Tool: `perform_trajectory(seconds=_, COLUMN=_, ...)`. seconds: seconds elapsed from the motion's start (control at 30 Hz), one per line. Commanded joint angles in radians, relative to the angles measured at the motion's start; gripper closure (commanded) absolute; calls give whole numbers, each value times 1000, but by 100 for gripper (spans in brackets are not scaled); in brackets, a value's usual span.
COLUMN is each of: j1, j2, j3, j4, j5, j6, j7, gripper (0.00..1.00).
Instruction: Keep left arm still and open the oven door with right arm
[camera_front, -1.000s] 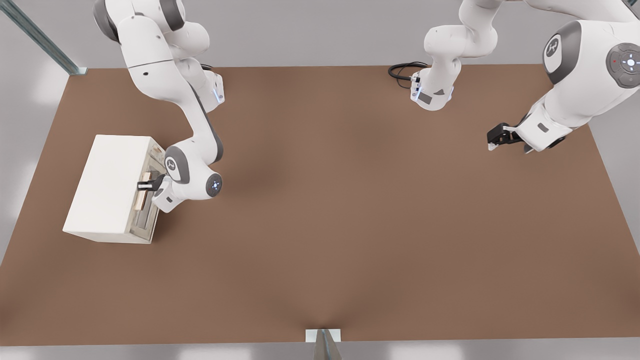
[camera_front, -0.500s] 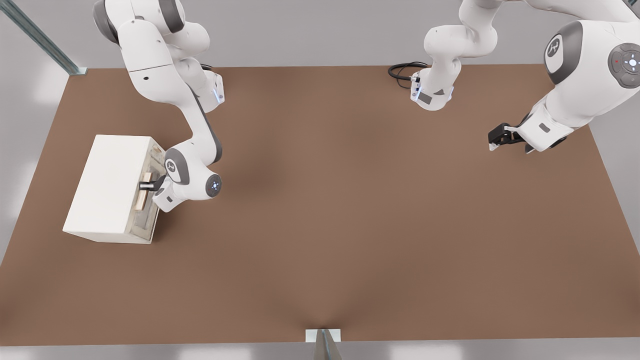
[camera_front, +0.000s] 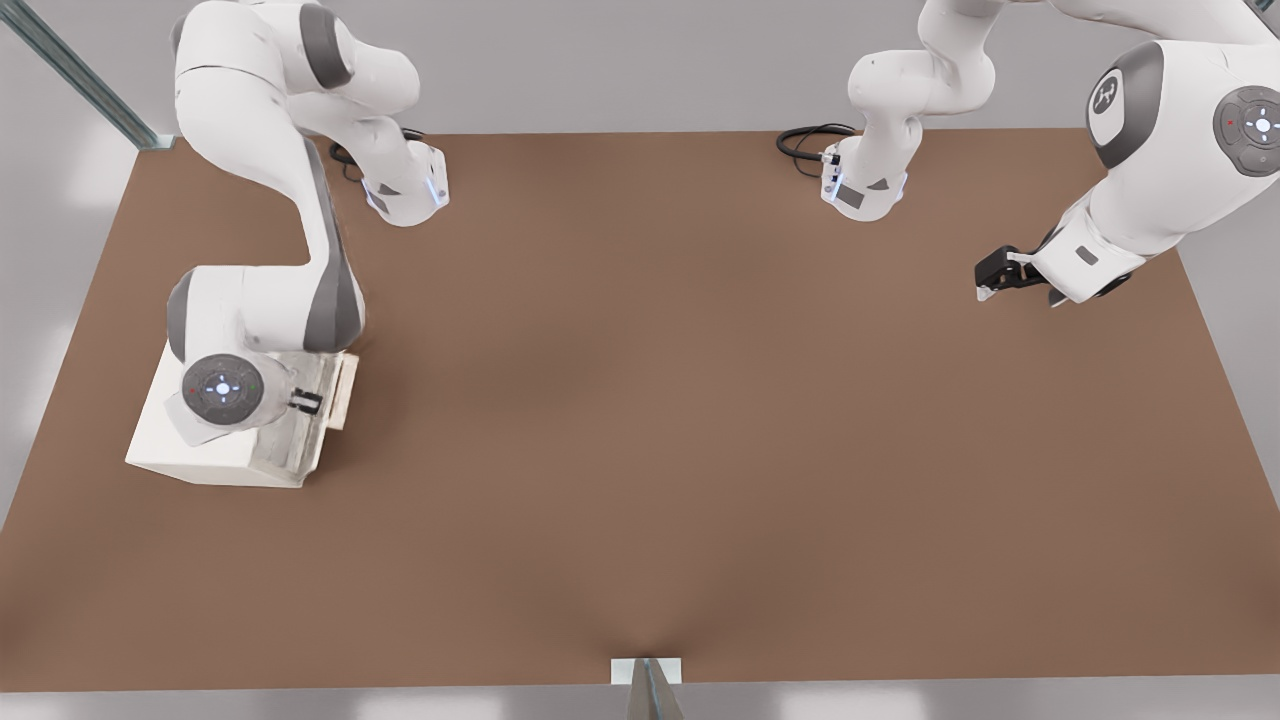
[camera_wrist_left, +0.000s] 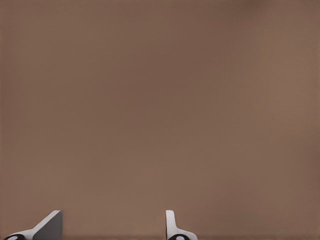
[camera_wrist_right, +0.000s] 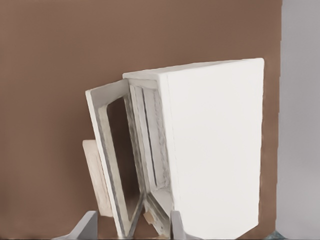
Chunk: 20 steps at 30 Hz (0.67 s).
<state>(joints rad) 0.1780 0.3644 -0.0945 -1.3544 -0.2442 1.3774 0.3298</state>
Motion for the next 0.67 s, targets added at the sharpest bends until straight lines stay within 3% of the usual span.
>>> perform_trajectory(seconds=0.0, j1=-40, j2=-64, j3=-2, j4=-2, j5=240, j6=-60, j7=-578, gripper=0)
perform_trajectory(seconds=0.13, j1=-48, j2=-220, j3=-8, j4=-106, j5=229, j6=-51, j7=-578, gripper=0)
perform_trajectory(seconds=0.63, j1=-46, j2=-243, j3=-8, j4=-150, j5=209, j6=-37, j7=-566, gripper=0)
